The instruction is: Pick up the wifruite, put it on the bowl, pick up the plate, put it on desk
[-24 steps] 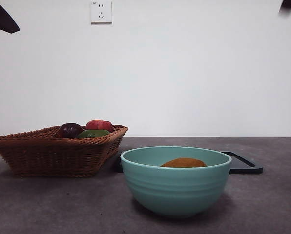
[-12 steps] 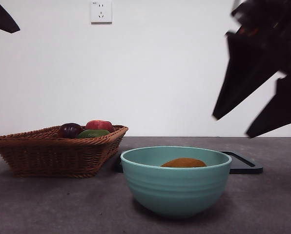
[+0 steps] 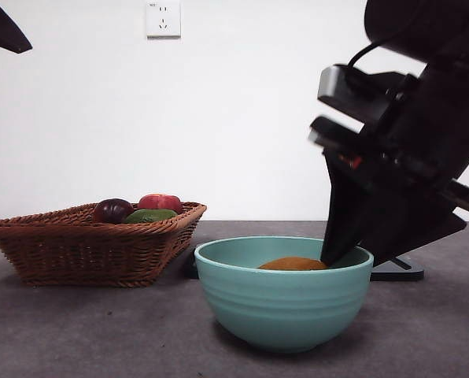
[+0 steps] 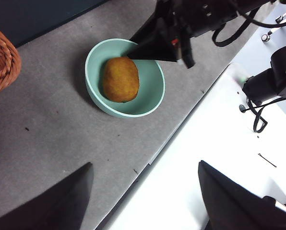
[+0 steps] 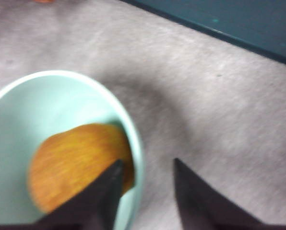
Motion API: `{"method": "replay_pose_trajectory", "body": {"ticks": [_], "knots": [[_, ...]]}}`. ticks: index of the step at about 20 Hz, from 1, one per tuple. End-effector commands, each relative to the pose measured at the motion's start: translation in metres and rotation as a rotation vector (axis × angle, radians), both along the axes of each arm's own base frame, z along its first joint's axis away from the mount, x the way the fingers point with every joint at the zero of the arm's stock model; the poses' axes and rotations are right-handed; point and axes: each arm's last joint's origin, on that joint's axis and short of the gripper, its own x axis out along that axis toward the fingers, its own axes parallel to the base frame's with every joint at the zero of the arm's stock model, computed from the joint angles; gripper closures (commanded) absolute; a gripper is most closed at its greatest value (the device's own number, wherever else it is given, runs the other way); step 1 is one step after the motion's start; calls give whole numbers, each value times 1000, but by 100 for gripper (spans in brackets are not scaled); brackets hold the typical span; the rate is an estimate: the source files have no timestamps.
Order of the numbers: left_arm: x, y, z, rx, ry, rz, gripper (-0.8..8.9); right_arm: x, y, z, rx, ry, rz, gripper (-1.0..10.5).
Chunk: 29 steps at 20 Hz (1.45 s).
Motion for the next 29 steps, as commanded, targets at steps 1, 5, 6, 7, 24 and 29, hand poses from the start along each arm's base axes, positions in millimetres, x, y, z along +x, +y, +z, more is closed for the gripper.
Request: {"method": "replay_pose_trajectory", "body": {"ticks": [1,5,6,7,24,29], "knots": [[1,-1,2,-5,-21,-22,470,2,4,-1,5,-4,-3,871],[1,-1,2,-5,-23,-23,470,3,5,0,20,-16,1,934],[1,-1,2,-5,-24,-23,470,3,5,0,20,-15,3,934],[1,-2,2,-6,-27,-24,470,2,6,0,21,-17,6,934],[1,-2,3,-10,-35,-24,470,67,0,68,55,-160,-88,934],[2,-2,3,-13,-39,-24,469,118,-6,62,13,-157,-138,934]]}}
